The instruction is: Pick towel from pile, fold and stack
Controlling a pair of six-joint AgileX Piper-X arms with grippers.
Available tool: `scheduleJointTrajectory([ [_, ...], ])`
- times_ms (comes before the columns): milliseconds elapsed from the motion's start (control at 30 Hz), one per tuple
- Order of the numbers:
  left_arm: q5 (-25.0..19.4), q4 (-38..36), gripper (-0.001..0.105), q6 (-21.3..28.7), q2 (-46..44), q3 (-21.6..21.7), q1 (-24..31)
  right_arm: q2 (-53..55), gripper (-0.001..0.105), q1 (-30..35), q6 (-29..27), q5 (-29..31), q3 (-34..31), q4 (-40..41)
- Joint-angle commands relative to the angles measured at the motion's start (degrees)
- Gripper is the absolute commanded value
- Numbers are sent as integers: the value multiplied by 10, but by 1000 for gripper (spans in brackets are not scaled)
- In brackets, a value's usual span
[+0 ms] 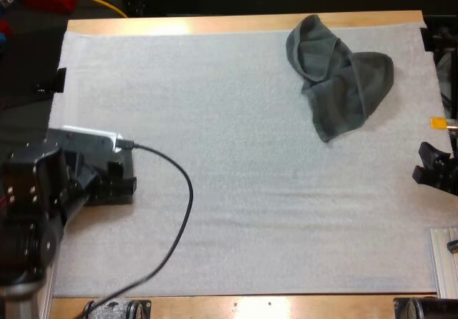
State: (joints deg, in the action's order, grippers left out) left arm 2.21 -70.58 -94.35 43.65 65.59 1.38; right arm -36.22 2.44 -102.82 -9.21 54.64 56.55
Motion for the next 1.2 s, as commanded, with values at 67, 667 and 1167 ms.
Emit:
scheduleJointTrajectory([
  [67, 1, -3, 69, -5, -38, -12, -3, 37, 61, 2, -18, 1, 5, 3],
  [667, 4, -45, 69, -5, -278, -103, -3, 201, 61, 2, -23, 0, 5, 58],
  [1167, 26, -77, 69, 0, -449, -104, -3, 326, 61, 2, 3, 0, -10, 58],
])
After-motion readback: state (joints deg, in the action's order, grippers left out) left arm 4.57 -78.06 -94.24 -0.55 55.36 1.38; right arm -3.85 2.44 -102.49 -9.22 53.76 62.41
